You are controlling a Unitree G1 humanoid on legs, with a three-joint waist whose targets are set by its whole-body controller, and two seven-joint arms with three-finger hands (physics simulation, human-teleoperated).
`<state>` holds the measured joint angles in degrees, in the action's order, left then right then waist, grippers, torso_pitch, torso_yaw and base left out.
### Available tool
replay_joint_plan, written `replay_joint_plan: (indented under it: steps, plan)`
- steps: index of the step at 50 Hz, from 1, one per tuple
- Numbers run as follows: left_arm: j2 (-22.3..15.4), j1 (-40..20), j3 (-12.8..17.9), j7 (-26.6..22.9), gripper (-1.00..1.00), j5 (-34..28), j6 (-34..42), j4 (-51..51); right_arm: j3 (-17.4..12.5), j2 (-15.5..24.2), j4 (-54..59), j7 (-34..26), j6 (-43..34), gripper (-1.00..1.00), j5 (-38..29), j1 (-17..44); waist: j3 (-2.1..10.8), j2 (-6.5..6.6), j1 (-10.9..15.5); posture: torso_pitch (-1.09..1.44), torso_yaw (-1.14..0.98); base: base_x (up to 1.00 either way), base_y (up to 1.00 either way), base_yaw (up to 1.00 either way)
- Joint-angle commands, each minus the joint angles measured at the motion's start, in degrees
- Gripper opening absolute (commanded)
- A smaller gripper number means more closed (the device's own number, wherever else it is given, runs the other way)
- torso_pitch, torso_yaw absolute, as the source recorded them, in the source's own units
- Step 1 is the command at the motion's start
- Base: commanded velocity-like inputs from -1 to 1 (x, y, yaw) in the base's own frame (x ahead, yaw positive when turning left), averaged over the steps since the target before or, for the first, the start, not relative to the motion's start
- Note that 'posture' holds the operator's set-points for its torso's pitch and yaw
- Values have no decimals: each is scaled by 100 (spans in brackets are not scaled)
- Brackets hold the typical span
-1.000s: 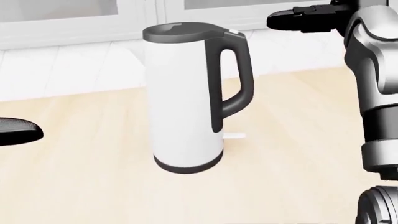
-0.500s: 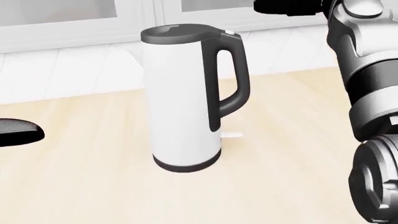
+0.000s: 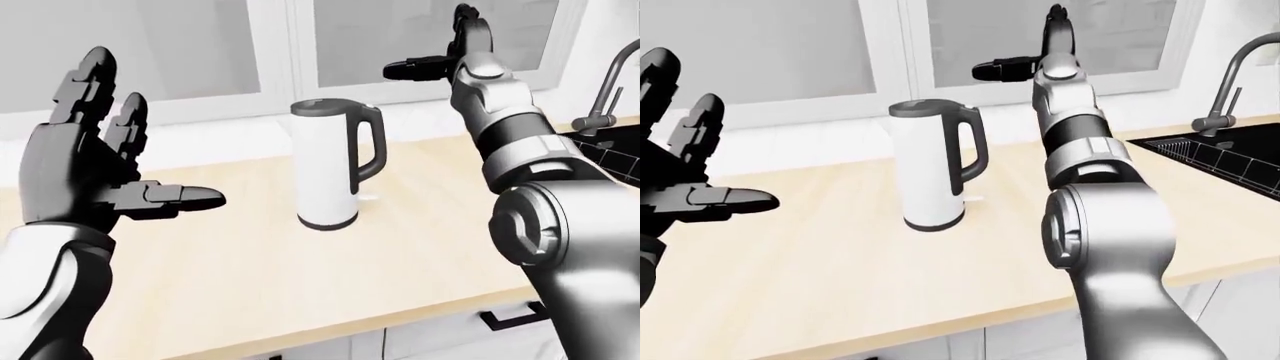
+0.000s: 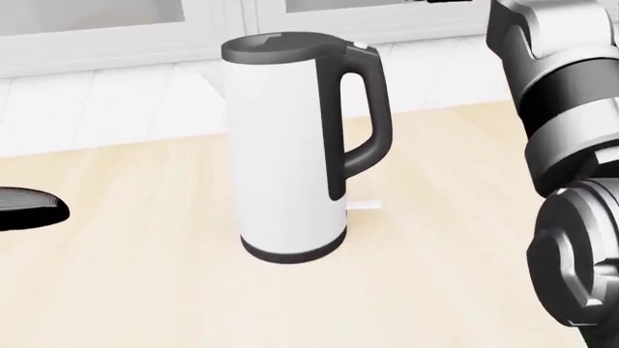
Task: Press the button to open the lid of the electric kettle.
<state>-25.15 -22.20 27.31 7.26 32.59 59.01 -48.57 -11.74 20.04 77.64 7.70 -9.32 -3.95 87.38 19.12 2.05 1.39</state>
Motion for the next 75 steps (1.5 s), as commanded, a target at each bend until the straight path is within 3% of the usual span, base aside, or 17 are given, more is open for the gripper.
replay_joint_plan:
  steps: [1, 9, 27, 56, 75]
  plan:
    - [-64, -127, 52, 4, 100, 14, -148, -58, 6, 33, -195, 61, 167, 100, -99, 216, 27, 3, 5, -52, 0, 0, 0, 0]
    - [-114, -5, -50, -232, 100, -242, -437, -160, -65, 31, -151, 180, 117, 100, -281, 197, -31, -6, 13, -48, 0, 0, 0, 0]
    - [-51, -149, 33, -240, 100, -283, -227, -180, -134, 34, -147, 182, 64, 100, -361, 335, -476, -15, -16, -34, 0, 0, 0, 0]
    - [-22, -67, 35, -143, 100, -166, -316, -188, -169, 50, -101, 351, -30, 100, -517, 519, -521, -28, -32, -34, 0, 0, 0, 0]
    - [-80, -61, 4, -129, 100, -232, -321, -177, -242, -179, -51, 2032, 147, 100, -874, 543, -536, -12, -10, -34, 0, 0, 0, 0]
